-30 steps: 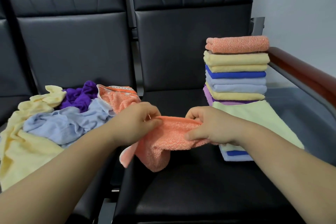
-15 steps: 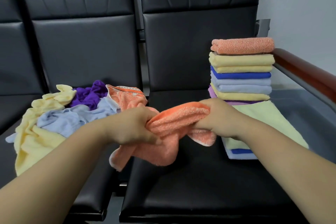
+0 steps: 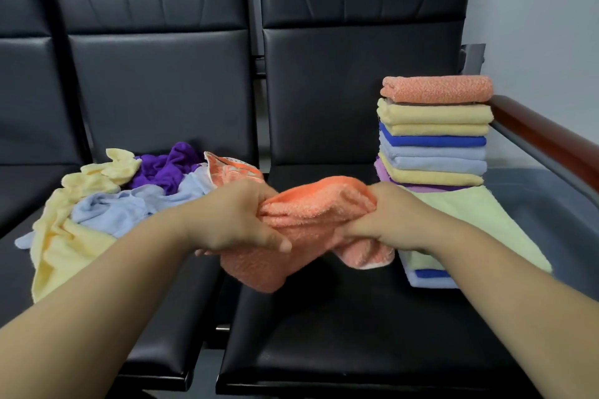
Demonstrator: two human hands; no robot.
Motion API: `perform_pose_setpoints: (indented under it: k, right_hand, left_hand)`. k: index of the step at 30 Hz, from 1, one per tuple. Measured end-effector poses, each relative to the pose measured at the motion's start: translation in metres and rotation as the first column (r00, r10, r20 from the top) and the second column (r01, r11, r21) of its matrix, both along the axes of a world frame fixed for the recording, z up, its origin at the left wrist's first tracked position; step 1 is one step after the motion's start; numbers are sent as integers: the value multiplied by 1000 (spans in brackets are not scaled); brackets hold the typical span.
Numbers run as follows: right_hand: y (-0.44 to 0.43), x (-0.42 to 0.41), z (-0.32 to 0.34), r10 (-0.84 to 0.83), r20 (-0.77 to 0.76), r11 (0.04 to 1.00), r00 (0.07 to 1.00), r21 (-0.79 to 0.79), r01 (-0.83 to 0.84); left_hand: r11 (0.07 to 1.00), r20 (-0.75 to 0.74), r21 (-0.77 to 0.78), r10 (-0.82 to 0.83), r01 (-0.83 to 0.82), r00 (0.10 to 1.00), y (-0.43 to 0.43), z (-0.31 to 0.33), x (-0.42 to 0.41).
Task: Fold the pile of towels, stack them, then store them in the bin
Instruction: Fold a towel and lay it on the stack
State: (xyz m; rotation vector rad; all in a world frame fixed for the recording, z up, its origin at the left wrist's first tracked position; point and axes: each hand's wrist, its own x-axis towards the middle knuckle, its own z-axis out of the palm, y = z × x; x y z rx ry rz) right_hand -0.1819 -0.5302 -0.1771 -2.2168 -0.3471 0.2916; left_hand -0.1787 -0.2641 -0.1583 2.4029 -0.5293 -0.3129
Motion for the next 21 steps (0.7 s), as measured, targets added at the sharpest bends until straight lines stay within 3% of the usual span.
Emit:
perform_pose_setpoints:
  k: [2,5,7,9,11,13,15,17,19,21]
  right_hand:
    - [-1,-1,4,-24,17,982,1000,188,20]
    - [4,-5,3,57,-34,949,998,311,-43]
    - [7,-7,-1,100,-74,974,992,213,-83]
    - [11,-5,-6,115,-9,993,993,-23,-115]
    - [13,-3,-8,108,71,980,992,-178,-94]
    - [10,0,-5,53,128,980,990,-196,-27]
    - [5,3,4,-37,200,983,979,-169,71]
    - [0,2,14,-118,235,988,965,-67,137]
    - [-1,-3,20,-102,185,995,977,22,100]
    - [-3,-7,16,-3,67,1000,998,2,3]
  left_hand:
    - [999,14,31,9,-10,1000,-1,-2,-1]
    - [990,72,-131,62,-52,995,1,-3,3]
    - [938,28,-331,113,-98,993,1,-2,4]
    - [866,-24,-482,136,-131,990,-3,-1,2]
    - [838,-37,-534,110,-113,993,-7,4,0]
    - [902,-22,-419,99,-99,995,-6,9,-2]
    - [983,-31,-168,75,-80,997,-4,15,-5]
    - [996,-25,-7,84,-84,996,-6,14,-6]
    - [995,24,-19,100,-100,995,-7,12,-5]
    - [992,64,-72,105,-100,992,-6,10,-3]
